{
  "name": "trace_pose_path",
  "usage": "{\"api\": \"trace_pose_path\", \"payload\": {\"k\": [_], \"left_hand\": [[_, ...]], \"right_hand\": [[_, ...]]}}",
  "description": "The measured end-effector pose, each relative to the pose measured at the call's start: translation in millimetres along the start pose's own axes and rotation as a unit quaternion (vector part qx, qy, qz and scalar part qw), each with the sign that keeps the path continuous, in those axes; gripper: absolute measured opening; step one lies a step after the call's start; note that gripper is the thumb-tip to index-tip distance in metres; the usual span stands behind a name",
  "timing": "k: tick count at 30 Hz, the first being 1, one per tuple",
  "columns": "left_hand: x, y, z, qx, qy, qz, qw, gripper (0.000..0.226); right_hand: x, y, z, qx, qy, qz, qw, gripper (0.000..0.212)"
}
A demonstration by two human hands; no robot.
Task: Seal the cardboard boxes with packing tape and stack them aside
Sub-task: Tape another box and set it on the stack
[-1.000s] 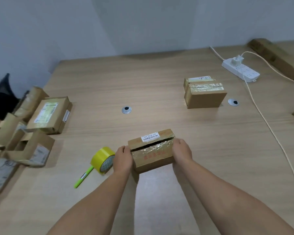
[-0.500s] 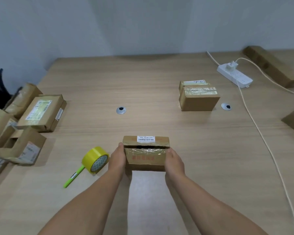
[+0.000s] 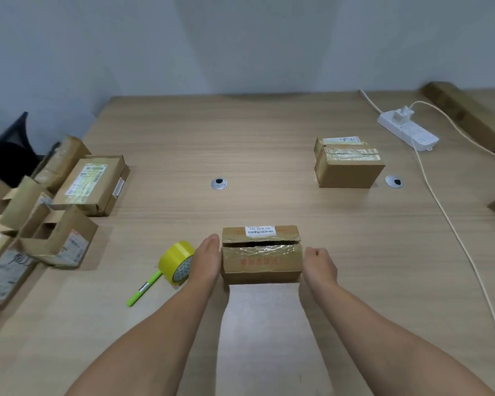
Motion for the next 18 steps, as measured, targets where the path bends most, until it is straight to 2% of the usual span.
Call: {"api": "trace_pose_path", "payload": {"k": [4, 7, 9, 12, 15, 18], "left_hand": [[-15.7, 18.2, -30.1, -0.016, 0.018, 0.096, 0.995, 0.027], [-25.5, 37.4, -51.6, -0.047, 0.054, 0.135, 0.988, 0.029], [-25.0, 50.2, -63.7, -0.062, 0.124, 0.145, 0.980, 0.034], [-8.9, 70.6, -74.7, -0.030, 0.211, 0.082, 0.974, 0.046], [7.8, 85.3, -79.2, 0.027, 0.288, 0.043, 0.956, 0.055], [14.3, 85.1, -82.3, 0.044, 0.332, 0.073, 0.939, 0.049]], "right_hand": [[-17.0, -12.0, 2.5, 0.018, -0.131, 0.008, 0.991, 0.032], [-27.2, -39.1, 24.7, 0.121, -0.193, -0.032, 0.973, 0.028], [-29.8, -60.8, 45.2, 0.218, -0.140, -0.007, 0.966, 0.020], [-18.3, -93.5, 65.2, 0.301, -0.065, 0.008, 0.951, 0.017], [-1.8, -115.3, 83.5, 0.332, -0.038, -0.007, 0.943, 0.013], [9.9, -128.1, 103.7, 0.343, -0.010, 0.001, 0.939, 0.012]]}}
Point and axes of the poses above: each hand's wrist, its own y-axis towards the middle knuckle, its own z-axis out of the palm, x = y × z, the point moved 2 cm from there along y, towards the middle knuckle, and after that the axes turned 13 degrees about -x, right-handed, at the moved point
